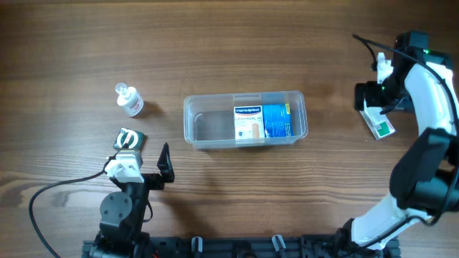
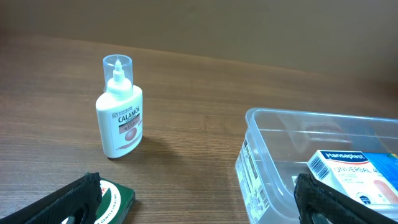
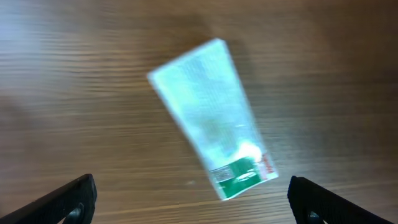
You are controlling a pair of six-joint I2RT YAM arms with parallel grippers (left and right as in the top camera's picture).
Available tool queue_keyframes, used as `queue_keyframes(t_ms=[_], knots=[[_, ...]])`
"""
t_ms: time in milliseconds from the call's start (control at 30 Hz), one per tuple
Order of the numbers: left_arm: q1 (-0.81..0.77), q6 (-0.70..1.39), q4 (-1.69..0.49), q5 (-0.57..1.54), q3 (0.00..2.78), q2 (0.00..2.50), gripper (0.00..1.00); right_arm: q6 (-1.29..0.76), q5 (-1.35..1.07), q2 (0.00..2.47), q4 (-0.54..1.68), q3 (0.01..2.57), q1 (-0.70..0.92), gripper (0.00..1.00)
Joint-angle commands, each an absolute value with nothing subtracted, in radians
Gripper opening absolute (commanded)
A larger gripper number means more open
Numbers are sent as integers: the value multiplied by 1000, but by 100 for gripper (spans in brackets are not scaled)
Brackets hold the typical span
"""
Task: Pack container
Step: 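Move the right gripper to the Panadol box and grasp it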
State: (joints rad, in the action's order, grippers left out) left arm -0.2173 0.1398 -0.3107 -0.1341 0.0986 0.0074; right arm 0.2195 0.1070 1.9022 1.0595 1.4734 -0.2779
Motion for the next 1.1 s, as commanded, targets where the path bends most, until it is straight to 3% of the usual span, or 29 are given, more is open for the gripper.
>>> queue_keyframes(t_ms=[0,133,667,1067], knots=[[-224,142,-311,-150,97,7,100,252,191,1936,1027,1462,-325,98],[-224,142,-312,-150,97,7,100,319,163,1940,1004,1462,-333,91],[-224,142,-311,-150,97,7,100,525,38,1941,999,1462,-333,100],[-224,142,-311,-150,97,7,100,485,89,1996,964,1462,-332,93]])
